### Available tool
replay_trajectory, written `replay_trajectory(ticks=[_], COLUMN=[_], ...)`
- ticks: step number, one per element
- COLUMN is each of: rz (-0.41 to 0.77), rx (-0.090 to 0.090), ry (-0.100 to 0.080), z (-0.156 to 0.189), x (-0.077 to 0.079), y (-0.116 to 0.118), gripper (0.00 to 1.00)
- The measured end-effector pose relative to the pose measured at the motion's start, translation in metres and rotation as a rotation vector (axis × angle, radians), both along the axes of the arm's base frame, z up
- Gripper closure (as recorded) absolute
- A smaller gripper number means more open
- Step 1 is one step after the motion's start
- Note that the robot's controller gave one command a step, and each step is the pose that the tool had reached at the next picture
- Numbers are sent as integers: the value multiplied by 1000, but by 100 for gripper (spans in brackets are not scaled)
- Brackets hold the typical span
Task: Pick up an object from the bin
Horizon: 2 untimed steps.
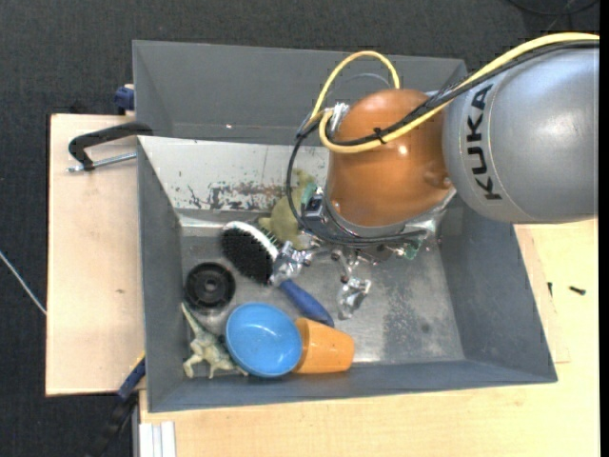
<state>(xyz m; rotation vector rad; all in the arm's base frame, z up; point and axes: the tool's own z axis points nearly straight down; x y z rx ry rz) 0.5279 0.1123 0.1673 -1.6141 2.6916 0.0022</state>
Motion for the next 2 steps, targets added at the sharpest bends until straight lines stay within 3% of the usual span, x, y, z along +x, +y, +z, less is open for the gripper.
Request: replay_trajectory(ticks=[1, 2], rz=[99, 213], rx=[0, -12], ry=[-2, 29], z=[-83, -90], x=[19, 45], y=[31, 5], gripper=[0, 0])
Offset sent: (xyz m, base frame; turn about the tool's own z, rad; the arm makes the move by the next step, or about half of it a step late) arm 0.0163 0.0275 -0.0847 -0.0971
